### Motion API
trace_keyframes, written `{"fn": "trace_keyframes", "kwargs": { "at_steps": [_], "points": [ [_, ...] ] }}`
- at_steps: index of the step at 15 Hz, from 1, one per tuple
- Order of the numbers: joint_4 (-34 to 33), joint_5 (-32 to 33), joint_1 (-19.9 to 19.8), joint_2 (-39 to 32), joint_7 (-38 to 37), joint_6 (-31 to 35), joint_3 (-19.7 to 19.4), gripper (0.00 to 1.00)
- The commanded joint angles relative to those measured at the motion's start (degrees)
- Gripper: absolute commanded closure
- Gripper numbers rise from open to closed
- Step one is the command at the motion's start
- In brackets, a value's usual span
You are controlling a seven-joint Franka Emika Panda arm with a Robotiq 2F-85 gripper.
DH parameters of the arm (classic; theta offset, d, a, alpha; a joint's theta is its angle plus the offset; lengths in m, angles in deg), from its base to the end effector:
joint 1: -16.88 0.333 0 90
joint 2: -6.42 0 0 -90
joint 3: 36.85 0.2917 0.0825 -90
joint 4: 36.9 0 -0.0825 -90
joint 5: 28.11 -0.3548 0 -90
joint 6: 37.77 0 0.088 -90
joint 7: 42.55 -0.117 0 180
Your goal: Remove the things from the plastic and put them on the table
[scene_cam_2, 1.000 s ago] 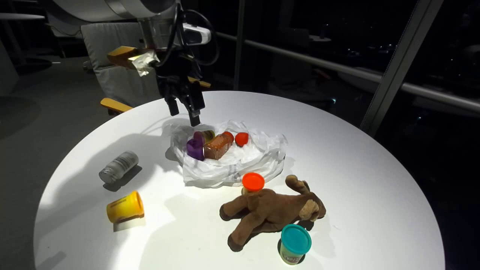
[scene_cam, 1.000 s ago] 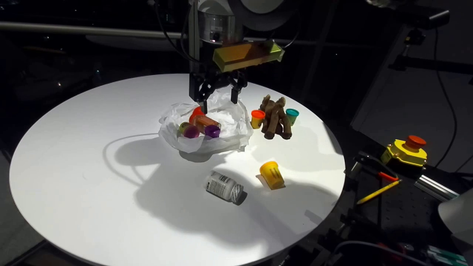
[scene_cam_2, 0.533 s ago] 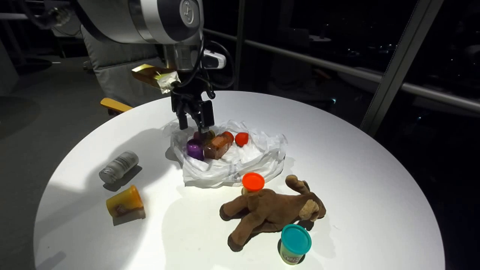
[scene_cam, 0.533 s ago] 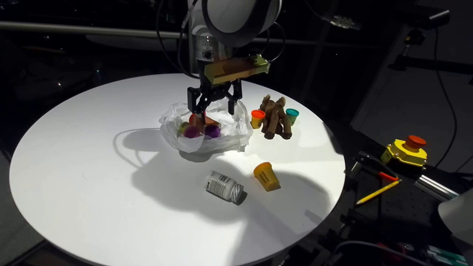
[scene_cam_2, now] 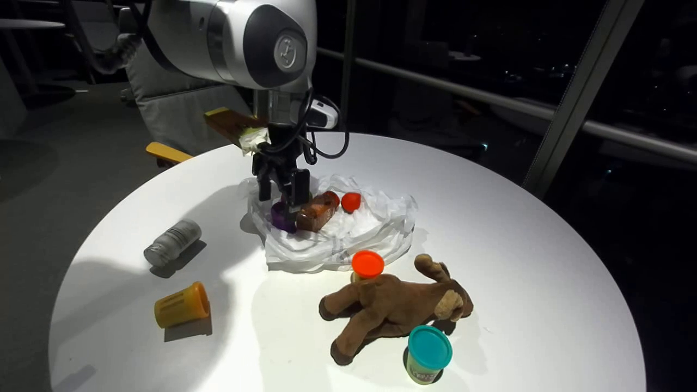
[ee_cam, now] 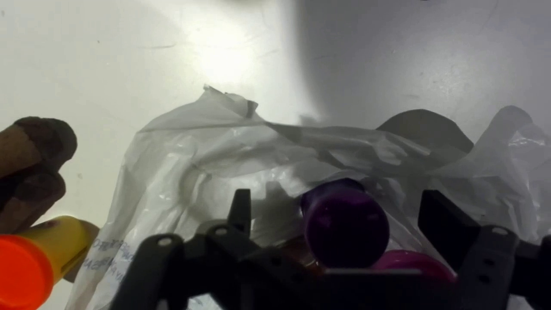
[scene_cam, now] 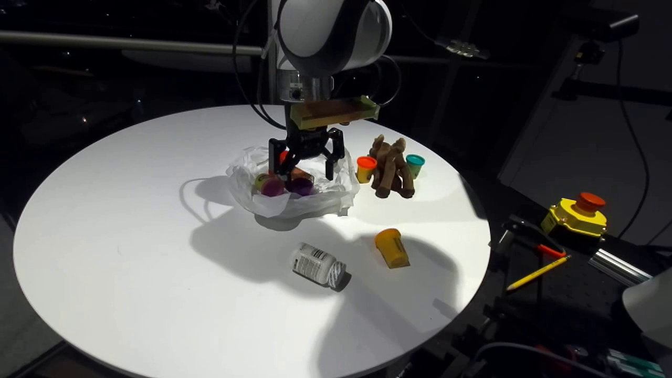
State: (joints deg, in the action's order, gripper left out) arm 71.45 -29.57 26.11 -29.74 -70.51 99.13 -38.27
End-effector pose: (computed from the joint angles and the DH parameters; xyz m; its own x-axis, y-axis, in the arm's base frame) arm 0.5782 0.0798 0.1513 0.9255 -0.3603 -0.1168 -0.3553 -0.9327 0.0618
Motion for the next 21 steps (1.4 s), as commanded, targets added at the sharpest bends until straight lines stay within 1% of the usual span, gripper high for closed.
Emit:
{"fn": "trace_keyframes", "kwargs": {
  "at_steps": [1, 2, 3, 4, 5, 6, 9, 10, 13, 17, 21],
  "points": [
    [-2.65, -3.27, -1.01, -1.63, 1.94, -0.24, 0.98, 0.02],
    [-2.94, -3.86, -1.12, -1.93, 2.06, -0.46, 0.97, 0.26],
    [-3.21, -4.28, -1.20, -2.08, 2.11, -0.68, 0.88, 0.26],
    [-3.44, -4.60, -1.31, -2.25, 2.20, -0.78, 0.83, 0.32],
    [-3.52, -4.79, -1.44, -2.32, 2.20, -0.78, 0.73, 0.39],
    [-3.77, -4.97, -1.63, -2.51, 2.20, -0.73, 0.62, 0.49],
    [-3.97, -5.59, -2.16, -2.72, 2.22, -0.31, 0.54, 0.72],
    [-4.00, -5.75, -2.33, -2.56, 2.28, -0.20, 0.52, 0.74],
    [-2.59, -6.46, -2.75, -0.15, 2.51, -0.91, 0.68, 0.74],
    [5.97, -3.84, -0.88, 10.47, 1.73, -1.71, -0.52, 0.74],
    [16.03, -1.70, -0.80, 21.97, 0.93, -3.19, -0.70, 0.74]
  ]
}}
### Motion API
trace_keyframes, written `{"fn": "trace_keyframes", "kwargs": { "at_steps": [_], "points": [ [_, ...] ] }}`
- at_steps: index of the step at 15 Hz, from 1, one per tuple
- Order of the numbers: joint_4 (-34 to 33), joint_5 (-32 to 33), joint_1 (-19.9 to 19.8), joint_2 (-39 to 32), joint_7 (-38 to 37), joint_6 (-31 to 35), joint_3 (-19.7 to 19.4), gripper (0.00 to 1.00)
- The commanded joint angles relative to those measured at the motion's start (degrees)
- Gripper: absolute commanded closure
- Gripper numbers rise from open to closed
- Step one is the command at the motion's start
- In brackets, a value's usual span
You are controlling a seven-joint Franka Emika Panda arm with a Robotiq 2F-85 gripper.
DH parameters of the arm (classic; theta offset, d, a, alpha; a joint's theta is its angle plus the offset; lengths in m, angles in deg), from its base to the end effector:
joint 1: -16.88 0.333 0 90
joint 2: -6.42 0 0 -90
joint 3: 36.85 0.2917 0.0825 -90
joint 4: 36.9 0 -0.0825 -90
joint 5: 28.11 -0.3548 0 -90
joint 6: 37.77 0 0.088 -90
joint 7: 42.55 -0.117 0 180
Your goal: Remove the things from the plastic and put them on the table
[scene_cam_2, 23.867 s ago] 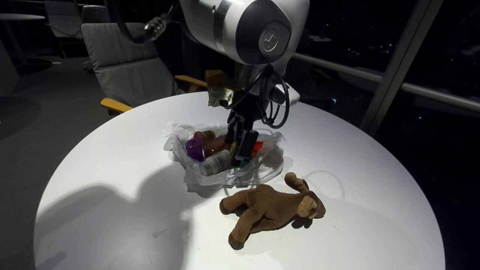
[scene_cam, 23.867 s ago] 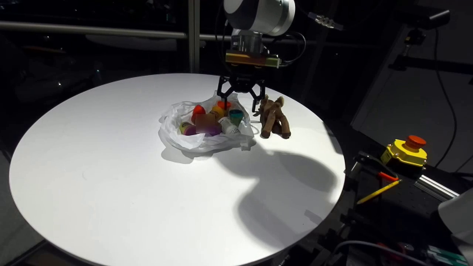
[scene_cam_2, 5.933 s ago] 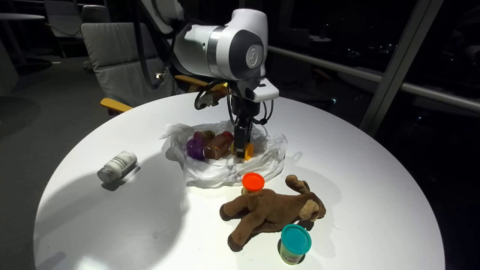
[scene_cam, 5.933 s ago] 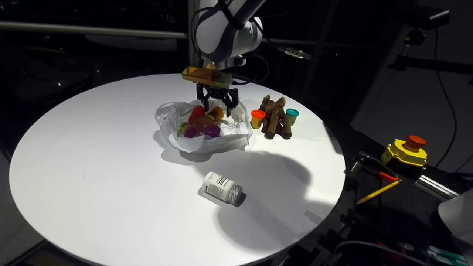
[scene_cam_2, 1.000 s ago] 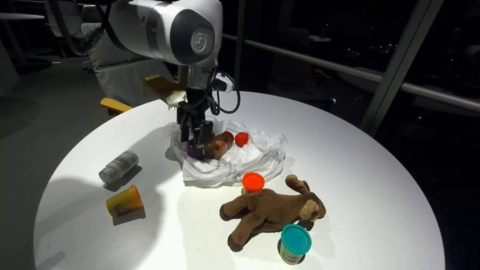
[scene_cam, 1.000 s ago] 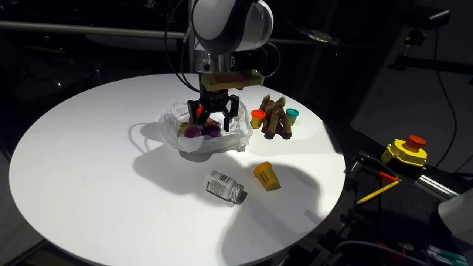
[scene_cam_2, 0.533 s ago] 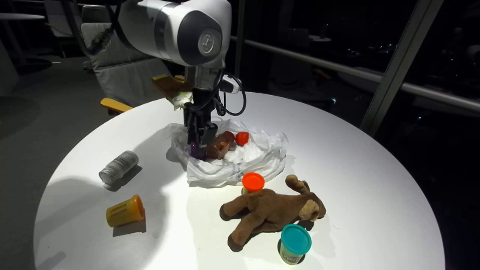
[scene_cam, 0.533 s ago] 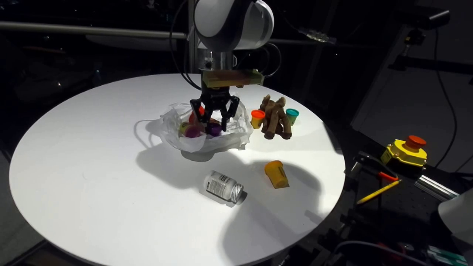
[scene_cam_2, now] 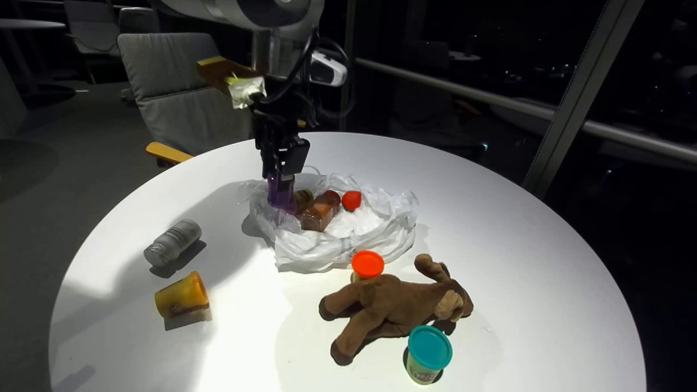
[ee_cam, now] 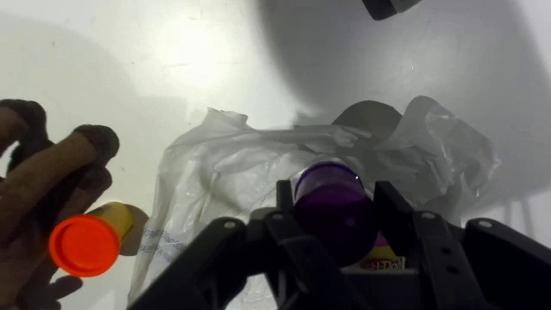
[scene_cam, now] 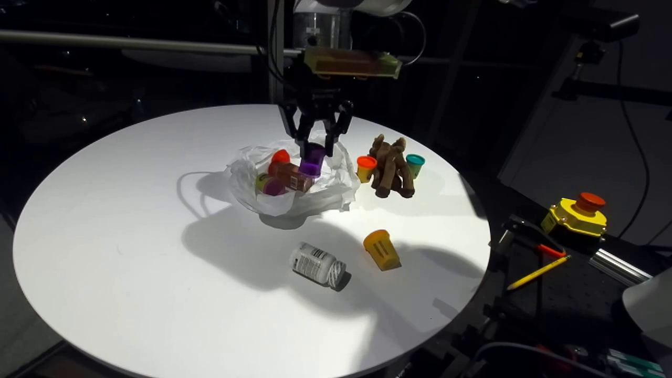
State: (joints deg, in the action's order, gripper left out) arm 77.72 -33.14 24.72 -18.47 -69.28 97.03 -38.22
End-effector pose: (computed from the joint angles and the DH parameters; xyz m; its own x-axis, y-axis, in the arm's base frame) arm 0.5650 0.0661 0.2229 0.9105 -0.4023 -0.0954 -0.4045 -0.9145 -0.0045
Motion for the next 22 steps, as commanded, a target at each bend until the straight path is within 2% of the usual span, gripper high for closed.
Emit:
{"fn": "trace_keyframes", "kwargs": {
  "at_steps": [1, 4, 7, 10, 13, 17, 18, 20, 22],
  "points": [
    [12.30, 3.03, 0.43, 12.96, -1.03, -1.31, -1.14, 0.74],
    [17.66, 6.17, -1.03, 16.04, -2.55, -1.08, -2.06, 0.74],
    [20.59, 10.51, -2.88, 13.35, -4.44, 2.74, -3.78, 0.74],
    [20.96, 13.09, -4.07, 8.32, -6.11, 9.28, -5.76, 0.74],
    [19.26, 14.96, -3.04, 2.99, -8.12, 14.74, -8.07, 0.74],
    [17.51, 14.52, -1.36, -0.76, -8.93, 16.44, -9.79, 0.74],
    [17.59, 14.45, -1.02, 0.12, -8.80, 15.56, -9.85, 0.24],
    [18.61, 14.89, -0.09, 3.79, -8.69, 15.15, -10.08, 0.19],
    [18.86, 16.01, 1.38, 8.00, -8.66, 14.18, -9.99, 0.03]
  ]
}}
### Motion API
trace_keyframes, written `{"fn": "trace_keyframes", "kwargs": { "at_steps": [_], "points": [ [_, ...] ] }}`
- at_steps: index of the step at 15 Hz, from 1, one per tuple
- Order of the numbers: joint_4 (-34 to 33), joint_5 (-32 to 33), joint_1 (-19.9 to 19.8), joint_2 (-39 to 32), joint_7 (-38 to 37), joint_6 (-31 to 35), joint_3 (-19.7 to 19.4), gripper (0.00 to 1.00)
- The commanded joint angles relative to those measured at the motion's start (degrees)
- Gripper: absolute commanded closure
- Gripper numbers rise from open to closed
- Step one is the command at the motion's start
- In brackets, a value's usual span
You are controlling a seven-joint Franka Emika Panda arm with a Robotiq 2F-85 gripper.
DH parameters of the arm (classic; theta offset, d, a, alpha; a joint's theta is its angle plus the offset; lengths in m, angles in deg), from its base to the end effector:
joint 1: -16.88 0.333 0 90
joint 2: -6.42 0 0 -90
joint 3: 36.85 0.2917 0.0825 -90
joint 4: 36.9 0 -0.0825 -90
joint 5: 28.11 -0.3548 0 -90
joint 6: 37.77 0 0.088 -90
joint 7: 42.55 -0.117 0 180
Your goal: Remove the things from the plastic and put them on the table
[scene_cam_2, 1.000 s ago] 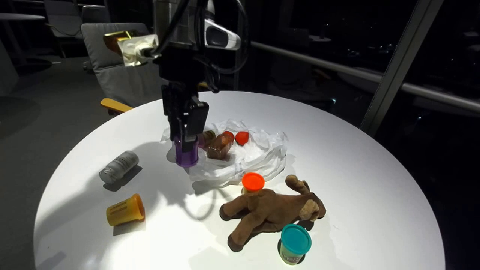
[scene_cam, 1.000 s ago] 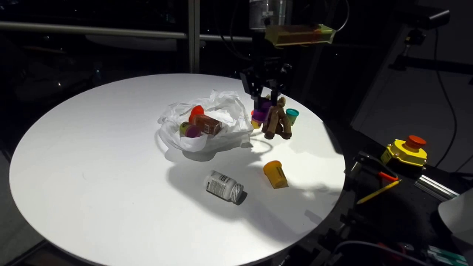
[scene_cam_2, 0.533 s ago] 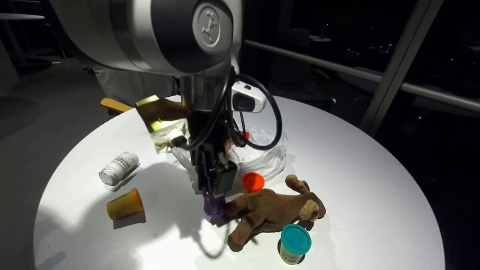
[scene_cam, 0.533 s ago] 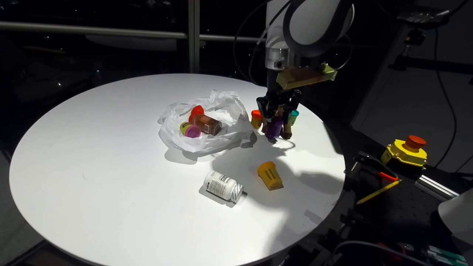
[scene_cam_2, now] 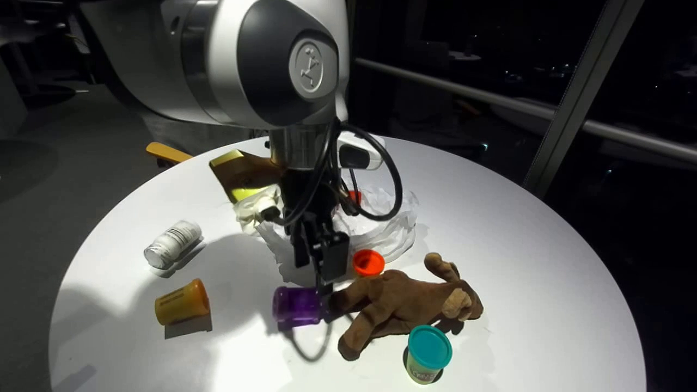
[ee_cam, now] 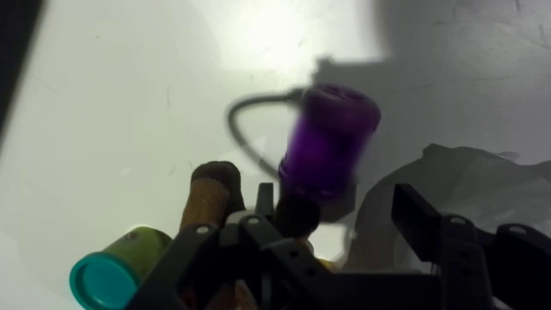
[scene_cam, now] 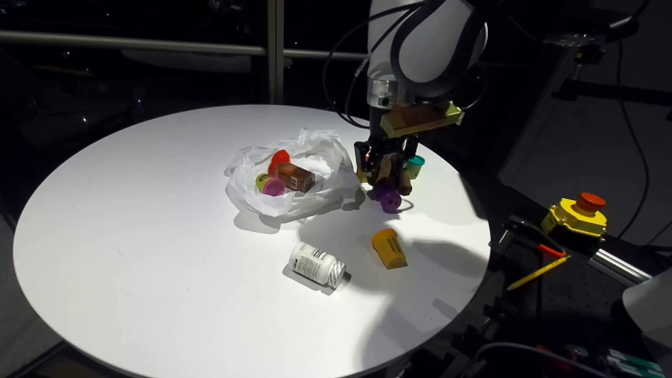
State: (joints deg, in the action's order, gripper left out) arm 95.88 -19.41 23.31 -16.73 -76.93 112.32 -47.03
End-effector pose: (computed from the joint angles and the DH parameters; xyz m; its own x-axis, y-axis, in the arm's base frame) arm 0.4859 -0.0346 0.1561 0.8674 -0.4974 -0.0160 -0.4879 -0.8562 0.1697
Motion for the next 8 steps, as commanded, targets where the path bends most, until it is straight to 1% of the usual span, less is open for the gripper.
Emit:
{"fn": "trace_keyframes", "kwargs": {
  "at_steps": [1, 2, 4, 6, 8],
  "points": [
    [0.04, 3.09, 3.48, 7.84, -0.93, -2.28, -0.89, 0.00],
    [-1.57, 4.21, 3.71, 9.35, -0.30, -4.24, -0.58, 0.00],
    [-5.65, 4.90, 3.48, 9.74, 1.97, -7.64, 1.81, 0.00],
    [-10.58, 3.36, 2.59, 7.82, 5.55, -11.00, 4.49, 0.00],
    [-15.16, 2.74, 2.36, 4.55, 8.08, -13.48, 6.07, 0.00]
  ]
}}
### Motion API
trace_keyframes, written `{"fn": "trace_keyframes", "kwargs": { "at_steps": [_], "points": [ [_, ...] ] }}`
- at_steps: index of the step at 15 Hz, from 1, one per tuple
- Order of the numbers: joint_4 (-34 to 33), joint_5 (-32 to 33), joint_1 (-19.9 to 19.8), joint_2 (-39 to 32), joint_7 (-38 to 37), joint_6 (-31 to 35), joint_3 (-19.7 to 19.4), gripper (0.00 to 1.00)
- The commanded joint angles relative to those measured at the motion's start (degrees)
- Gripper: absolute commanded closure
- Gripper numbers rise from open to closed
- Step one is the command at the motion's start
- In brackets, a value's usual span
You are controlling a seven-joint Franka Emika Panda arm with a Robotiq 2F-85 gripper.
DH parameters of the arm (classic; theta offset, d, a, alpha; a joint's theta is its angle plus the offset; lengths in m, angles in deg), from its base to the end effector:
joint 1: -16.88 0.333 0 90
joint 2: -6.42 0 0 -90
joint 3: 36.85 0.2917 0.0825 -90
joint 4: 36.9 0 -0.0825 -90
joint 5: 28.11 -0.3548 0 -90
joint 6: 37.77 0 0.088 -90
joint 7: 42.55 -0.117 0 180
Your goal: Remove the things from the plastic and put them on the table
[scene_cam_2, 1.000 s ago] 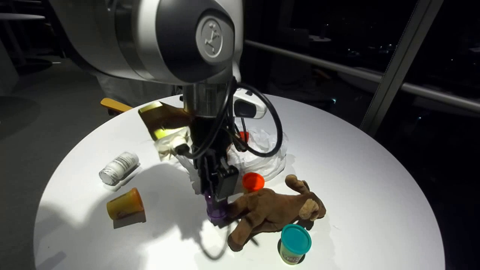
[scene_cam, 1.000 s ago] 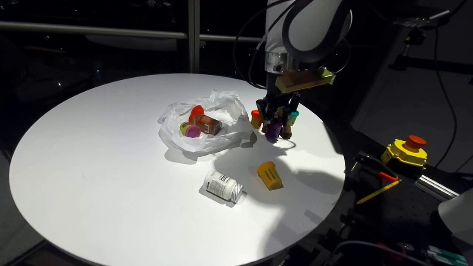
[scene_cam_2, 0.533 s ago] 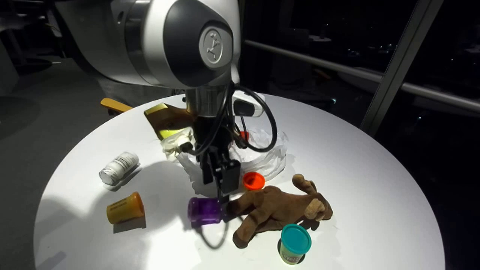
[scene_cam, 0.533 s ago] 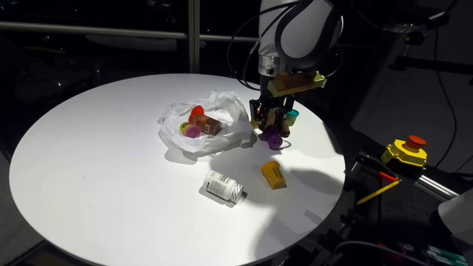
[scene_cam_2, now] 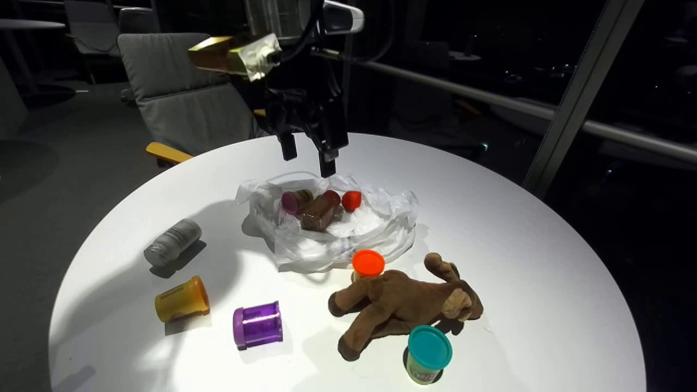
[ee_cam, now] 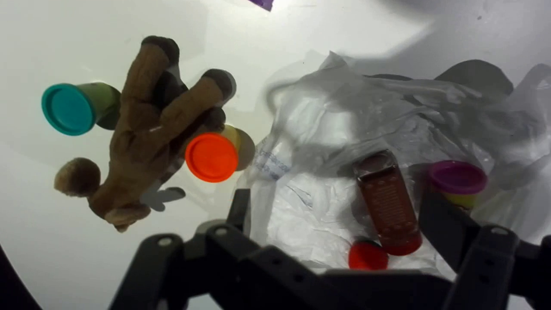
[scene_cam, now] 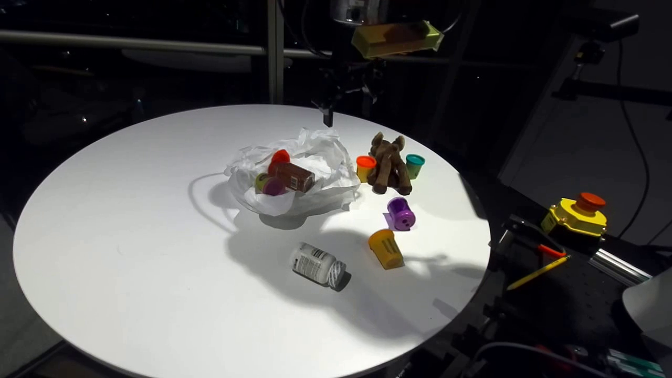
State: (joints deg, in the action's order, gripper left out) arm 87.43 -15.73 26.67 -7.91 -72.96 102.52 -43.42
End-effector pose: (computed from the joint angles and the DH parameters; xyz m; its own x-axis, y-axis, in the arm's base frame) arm 0.5392 0.0289 0.2699 0.9510 -0.2933 0.0974 -0.3048 -0.9422 0.1393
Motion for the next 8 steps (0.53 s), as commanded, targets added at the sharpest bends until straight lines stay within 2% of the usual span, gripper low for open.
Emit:
{"fn": "trace_keyframes", "kwargs": {
  "at_steps": [1, 4, 8],
  "points": [
    [-9.06, -1.74, -1.20, -6.50, 5.09, -4.79, 3.17, 0.00],
    [-13.96, -4.06, -1.38, -12.27, 7.74, -6.41, 4.89, 0.00],
    [-19.10, -7.47, -1.01, -19.75, 8.12, -5.15, 5.73, 0.00]
  ]
}}
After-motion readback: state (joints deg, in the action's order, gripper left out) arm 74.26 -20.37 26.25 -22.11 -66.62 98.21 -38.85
